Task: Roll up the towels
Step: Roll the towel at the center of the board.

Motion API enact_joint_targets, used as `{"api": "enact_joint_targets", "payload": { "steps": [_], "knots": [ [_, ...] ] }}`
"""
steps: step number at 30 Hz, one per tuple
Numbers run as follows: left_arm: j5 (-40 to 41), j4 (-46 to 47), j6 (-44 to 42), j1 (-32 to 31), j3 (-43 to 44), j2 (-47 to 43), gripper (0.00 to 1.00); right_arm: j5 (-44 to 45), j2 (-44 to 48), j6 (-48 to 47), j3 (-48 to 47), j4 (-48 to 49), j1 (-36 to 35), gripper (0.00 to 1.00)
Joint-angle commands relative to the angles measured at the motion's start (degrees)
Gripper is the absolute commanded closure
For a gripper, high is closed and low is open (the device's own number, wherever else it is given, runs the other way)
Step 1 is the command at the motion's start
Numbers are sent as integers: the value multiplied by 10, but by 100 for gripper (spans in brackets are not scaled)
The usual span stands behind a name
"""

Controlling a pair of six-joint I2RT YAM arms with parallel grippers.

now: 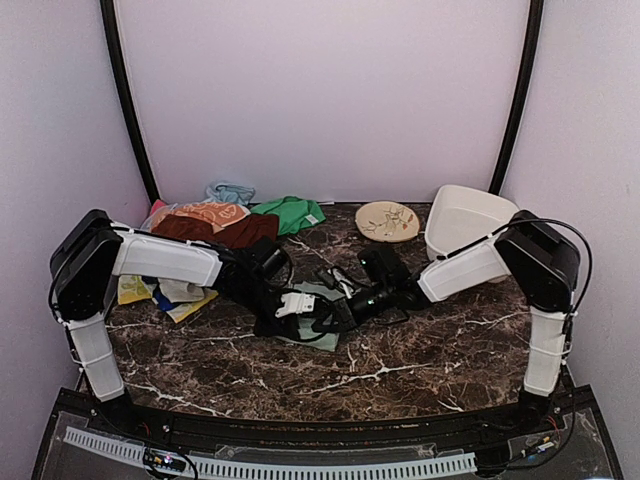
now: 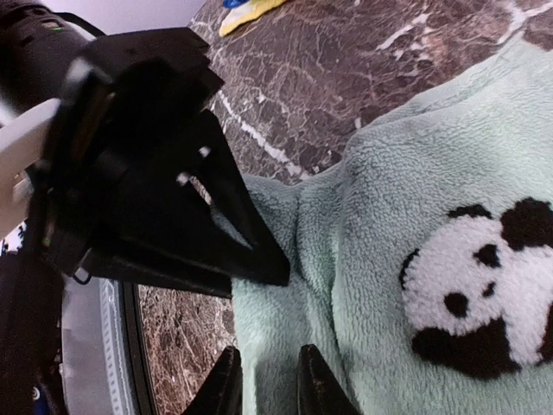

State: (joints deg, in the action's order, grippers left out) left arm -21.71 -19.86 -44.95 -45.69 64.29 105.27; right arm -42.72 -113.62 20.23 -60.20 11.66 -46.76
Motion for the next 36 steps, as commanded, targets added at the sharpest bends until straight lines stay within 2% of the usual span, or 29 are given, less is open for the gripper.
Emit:
{"api": "enact_joint_targets", "payload": {
  "steps": [1, 3, 4, 5, 6, 7, 9, 11, 13, 15, 18, 21, 24, 28, 31, 36],
  "knots": [
    [-100, -117, 29, 32, 40, 30, 100, 97, 64, -16, 41, 72, 3, 67],
    [-117, -150, 24, 33, 51, 43, 100, 136, 91, -38, 56, 68, 3, 57],
    [-125, -167, 20, 33, 58, 49, 100, 155, 107, -51, 67, 67, 3, 44],
    [-134, -184, 17, 33, 63, 53, 100, 180, 125, -66, 80, 67, 3, 8],
    [-143, -201, 14, 33, 68, 55, 100, 209, 145, -83, 92, 64, 3, 1],
    [-150, -216, 10, 33, 72, 55, 100, 247, 171, -111, 110, 64, 0, 0],
    [-156, -236, 8, 33, 78, 55, 100, 361, 243, -164, 163, 98, -16, 0],
    [-162, -254, 7, 33, 84, 55, 100, 487, 328, -196, 235, 174, -36, 0],
    [-171, -265, 7, 33, 89, 61, 100, 588, 391, -153, 299, 246, -32, 0],
    [-174, -272, 12, 35, 97, 78, 100, 669, 428, -58, 307, 230, -11, 0],
    [-173, -274, 21, 41, 107, 105, 100, 559, 451, -104, 317, 213, 3, 0],
    [-186, -281, 33, 52, 120, 131, 100, 493, 458, -163, 332, 209, -5, 0],
    [-197, -280, 43, 61, 125, 145, 100, 541, 460, -277, 348, 207, -74, 2],
    [-203, -283, 59, 69, 134, 161, 100, 635, 418, -425, 343, 186, -176, 20],
    [-194, -287, 70, 71, 140, 175, 100, 620, 381, -493, 332, 177, -224, 30],
    [-162, -269, 92, 72, 134, 188, 100, 598, 268, -597, 260, 166, -279, 41]
  ]
}}
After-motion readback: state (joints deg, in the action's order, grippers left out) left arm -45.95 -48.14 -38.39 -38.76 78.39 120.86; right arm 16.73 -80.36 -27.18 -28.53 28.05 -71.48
